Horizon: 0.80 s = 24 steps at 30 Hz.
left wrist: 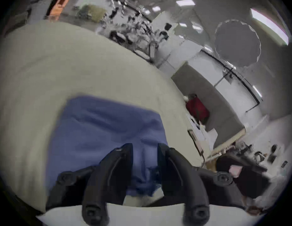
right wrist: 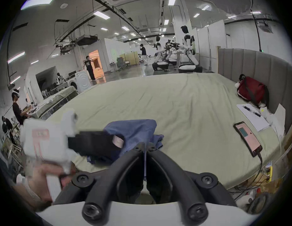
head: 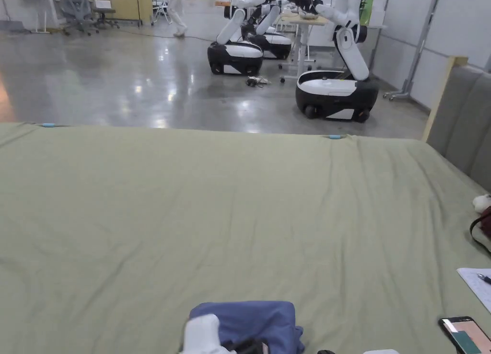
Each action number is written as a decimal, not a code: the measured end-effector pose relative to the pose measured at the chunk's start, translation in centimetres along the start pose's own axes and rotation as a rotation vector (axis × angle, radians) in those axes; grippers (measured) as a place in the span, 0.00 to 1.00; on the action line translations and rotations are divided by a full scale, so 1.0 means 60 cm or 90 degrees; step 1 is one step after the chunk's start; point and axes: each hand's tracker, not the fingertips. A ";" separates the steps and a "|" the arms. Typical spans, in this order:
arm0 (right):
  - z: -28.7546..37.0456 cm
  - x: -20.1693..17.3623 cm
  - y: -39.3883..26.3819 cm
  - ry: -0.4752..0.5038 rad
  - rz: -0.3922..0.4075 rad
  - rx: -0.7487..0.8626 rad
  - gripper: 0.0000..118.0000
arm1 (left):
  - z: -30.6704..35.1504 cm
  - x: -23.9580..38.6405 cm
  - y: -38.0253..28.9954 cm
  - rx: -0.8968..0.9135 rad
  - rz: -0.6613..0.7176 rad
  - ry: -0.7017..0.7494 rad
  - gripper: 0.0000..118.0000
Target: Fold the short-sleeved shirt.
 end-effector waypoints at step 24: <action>-0.205 0.067 -0.076 0.069 -0.366 -0.146 0.05 | 0.116 -0.192 0.026 0.013 0.302 -0.149 0.94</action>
